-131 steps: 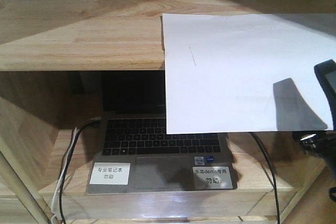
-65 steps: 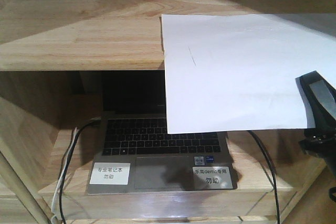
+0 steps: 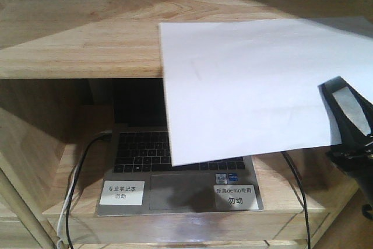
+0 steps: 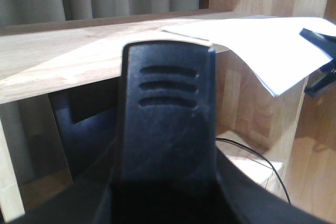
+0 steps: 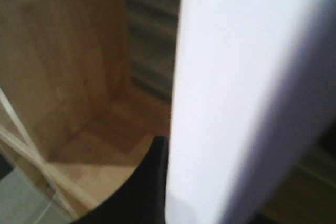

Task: Grab stapler and paper to desk for stapling
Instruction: 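Pinch the white paper edge with the right gripper, then pull the paper off the shelf with the right gripper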

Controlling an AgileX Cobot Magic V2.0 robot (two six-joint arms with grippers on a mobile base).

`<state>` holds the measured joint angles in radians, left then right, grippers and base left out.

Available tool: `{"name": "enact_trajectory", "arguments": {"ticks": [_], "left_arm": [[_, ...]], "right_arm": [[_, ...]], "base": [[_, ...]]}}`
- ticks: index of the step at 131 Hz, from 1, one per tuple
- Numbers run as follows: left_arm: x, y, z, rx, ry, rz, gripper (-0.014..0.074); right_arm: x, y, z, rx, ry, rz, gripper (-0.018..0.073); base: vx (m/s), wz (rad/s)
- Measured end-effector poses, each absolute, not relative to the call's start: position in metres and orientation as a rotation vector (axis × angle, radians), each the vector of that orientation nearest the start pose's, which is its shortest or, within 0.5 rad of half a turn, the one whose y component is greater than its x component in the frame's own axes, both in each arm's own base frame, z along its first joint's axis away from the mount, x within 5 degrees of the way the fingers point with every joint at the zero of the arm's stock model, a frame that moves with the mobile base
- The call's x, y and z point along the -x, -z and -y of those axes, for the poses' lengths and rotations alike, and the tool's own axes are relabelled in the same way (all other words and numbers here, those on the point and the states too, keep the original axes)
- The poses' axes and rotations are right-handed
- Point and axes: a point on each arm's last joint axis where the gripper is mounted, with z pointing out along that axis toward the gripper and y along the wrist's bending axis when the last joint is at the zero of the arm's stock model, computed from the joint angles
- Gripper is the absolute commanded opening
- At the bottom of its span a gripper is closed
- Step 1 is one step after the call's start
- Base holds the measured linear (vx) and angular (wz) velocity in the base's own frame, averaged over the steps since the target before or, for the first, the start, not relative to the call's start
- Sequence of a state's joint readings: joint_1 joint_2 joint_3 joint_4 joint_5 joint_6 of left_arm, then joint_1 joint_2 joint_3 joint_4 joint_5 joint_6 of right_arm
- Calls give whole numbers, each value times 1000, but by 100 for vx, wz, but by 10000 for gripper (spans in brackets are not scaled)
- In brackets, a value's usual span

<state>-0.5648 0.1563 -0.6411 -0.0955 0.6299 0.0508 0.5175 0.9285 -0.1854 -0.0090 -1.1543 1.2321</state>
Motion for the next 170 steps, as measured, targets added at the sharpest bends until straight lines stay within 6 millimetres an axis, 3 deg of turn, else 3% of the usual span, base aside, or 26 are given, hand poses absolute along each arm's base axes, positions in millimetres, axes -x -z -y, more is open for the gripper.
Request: {"name": "enact_trajectory", "arguments": {"ticks": [43, 76, 114, 170], "left_arm": [[-11, -354, 13, -481, 499, -1578, -6], [-11, -354, 13, -481, 499, -1578, -6], [-11, -354, 13, -481, 499, -1578, -6], [-11, -354, 13, -481, 499, -1579, -6]], "right_arm": [[-128, -292, -83, -284, -1586, -1123, -7], [-101, -314, -68, -200, -1573, -978, -7], [-78, -326, -54, -182, -1578, -891, -7], [-57, -302, -25, -312, -1504, -783, -7]], "base": [[0, 0], [0, 0], [0, 0], [0, 0]]}}
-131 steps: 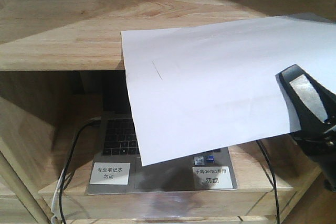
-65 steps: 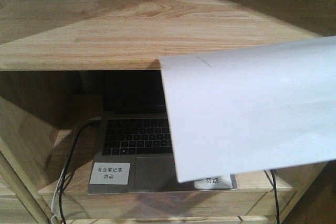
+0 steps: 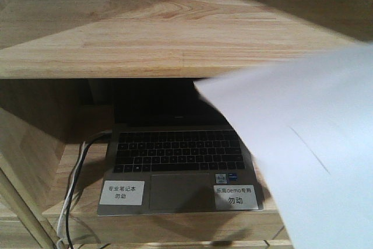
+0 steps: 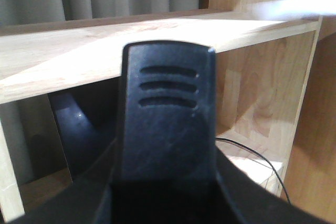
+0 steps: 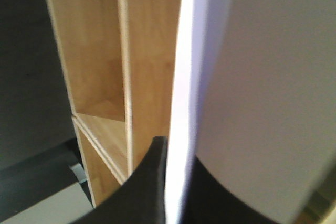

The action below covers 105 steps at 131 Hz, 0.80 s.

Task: Grab stapler and paper to desk for stapling
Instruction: 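Pull the paper off the shelf with the right gripper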

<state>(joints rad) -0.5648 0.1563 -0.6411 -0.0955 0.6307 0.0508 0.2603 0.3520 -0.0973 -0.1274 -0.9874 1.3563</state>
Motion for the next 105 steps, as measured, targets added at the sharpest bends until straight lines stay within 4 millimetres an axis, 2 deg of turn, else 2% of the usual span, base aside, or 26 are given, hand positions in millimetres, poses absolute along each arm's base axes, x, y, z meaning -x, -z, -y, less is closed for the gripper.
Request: {"name": "enact_trajectory", "arguments": {"ticks": [32, 72, 105], "left_arm": [[-11, -354, 13, -481, 499, -1579, -6], [-11, -354, 13, -481, 499, -1579, -6], [-11, -354, 13, -481, 499, -1579, -6]], "right_arm": [[-42, -288, -20, -340, -1488, -754, -7], [-26, -288, -22, -276, -1473, -717, -7], [-24, -287, -24, -267, -1488, -724, -7]], "base": [[0, 0], [0, 0], [0, 0]]}}
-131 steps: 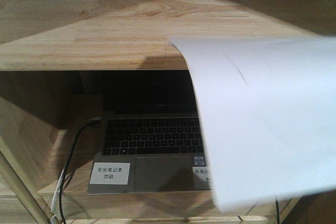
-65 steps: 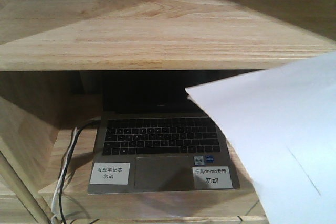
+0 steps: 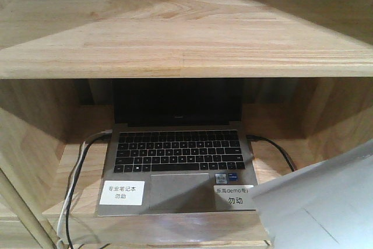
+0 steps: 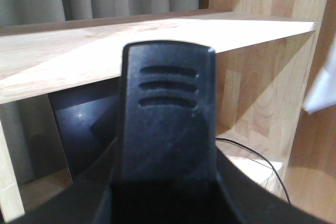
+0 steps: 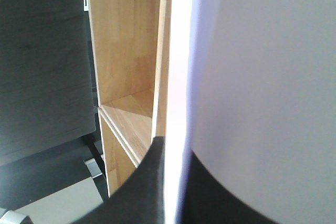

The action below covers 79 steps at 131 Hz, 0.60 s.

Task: Grab stapler and paper to desk for stapling
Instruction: 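Pull the paper off the shelf with the right gripper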

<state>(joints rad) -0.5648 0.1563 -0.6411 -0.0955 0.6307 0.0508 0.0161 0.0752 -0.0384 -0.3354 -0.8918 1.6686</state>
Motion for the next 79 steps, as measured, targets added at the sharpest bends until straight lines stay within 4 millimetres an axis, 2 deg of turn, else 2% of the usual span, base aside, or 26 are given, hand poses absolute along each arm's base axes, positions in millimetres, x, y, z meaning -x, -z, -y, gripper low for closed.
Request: {"name": "enact_trajectory", "arguments": {"ticks": [79], "left_arm": [[-11, -354, 13, -481, 499, -1579, -6]], "right_arm": [[-24, -287, -24, -270, -1494, -724, -7]], "base": [[0, 0]]}}
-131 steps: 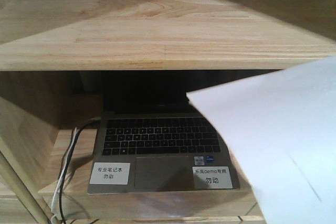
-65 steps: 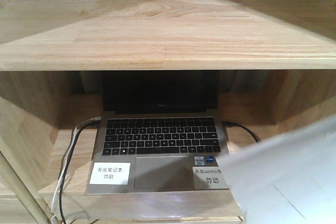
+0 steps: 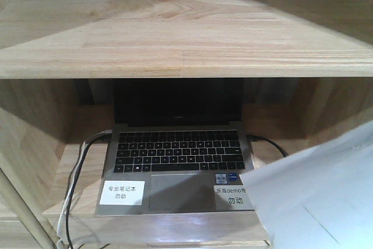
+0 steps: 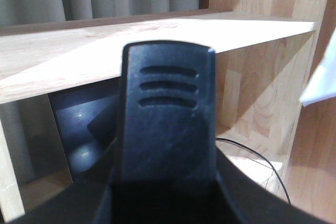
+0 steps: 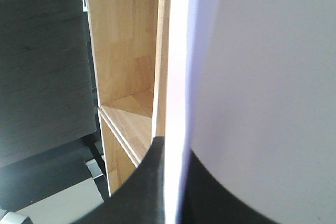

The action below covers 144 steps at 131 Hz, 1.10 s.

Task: Grab stapler and paper to desk for stapling
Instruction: 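Pull the paper off the shelf with the right gripper, then drive the base away from the shelf toward the wooden desk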

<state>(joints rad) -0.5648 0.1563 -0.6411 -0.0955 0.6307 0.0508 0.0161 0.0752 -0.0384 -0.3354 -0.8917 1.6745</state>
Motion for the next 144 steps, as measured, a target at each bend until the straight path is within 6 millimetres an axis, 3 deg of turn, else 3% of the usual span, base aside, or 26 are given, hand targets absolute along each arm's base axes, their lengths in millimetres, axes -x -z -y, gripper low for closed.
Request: {"name": "enact_trajectory", "arguments": {"ticks": [83, 144], "left_arm": [[-11, -354, 13, -481, 499, -1579, -6], [-11, -354, 13, -481, 499, -1579, -6]], "right_arm": [[-24, -287, -24, -270, -1494, -724, -7], [-24, -287, -24, -270, -1494, -724, -7]], "base": [[-1, 2], [-8, 30]]}}
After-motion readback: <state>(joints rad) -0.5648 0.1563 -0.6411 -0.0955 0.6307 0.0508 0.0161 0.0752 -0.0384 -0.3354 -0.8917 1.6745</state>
